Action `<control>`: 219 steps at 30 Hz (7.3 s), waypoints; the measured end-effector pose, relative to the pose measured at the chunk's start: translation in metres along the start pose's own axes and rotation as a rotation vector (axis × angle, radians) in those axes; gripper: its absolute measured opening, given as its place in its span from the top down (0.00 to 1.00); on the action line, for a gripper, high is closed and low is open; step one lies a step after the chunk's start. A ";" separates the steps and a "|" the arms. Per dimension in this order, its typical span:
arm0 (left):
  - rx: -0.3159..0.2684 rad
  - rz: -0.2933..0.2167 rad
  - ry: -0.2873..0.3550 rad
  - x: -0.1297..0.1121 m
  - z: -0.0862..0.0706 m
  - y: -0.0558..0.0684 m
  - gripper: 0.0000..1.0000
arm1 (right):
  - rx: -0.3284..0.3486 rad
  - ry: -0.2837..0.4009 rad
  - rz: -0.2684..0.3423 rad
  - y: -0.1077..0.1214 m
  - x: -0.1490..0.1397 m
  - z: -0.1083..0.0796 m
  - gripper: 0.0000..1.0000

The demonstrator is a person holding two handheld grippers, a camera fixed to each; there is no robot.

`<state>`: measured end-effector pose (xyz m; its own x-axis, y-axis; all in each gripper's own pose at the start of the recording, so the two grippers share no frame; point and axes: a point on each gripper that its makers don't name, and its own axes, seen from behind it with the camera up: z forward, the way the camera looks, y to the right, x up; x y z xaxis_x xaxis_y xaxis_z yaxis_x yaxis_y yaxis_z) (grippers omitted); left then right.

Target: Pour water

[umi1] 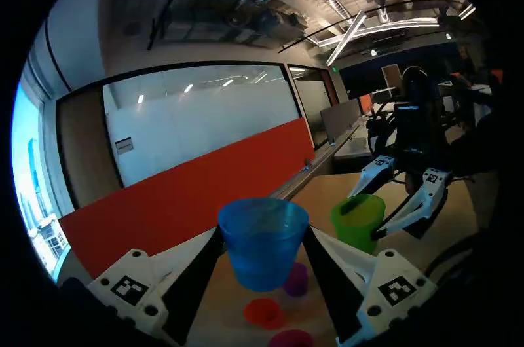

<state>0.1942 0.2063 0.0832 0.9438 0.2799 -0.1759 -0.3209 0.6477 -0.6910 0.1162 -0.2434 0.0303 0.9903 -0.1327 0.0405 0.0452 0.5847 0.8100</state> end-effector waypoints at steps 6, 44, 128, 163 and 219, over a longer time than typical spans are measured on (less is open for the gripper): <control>0.003 0.053 0.011 0.009 0.001 -0.001 0.15 | 0.015 -0.003 0.001 -0.005 -0.001 0.005 0.09; 0.016 0.357 0.024 0.041 0.004 0.003 0.15 | 0.086 -0.004 0.006 -0.029 0.003 0.030 0.09; 0.068 0.785 0.050 0.056 0.010 0.015 0.14 | 0.090 0.000 -0.016 -0.027 0.011 0.038 0.10; 0.090 0.894 0.067 0.064 0.008 0.017 0.14 | 0.085 0.008 -0.021 -0.024 0.014 0.036 0.09; 0.132 1.089 0.096 0.084 0.008 0.018 0.14 | 0.075 0.021 -0.034 -0.020 0.021 0.032 0.09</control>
<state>0.2672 0.2475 0.0616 0.1511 0.6945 -0.7034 -0.9857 0.1599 -0.0539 0.1317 -0.2838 0.0334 0.9909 -0.1344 0.0009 0.0696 0.5188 0.8521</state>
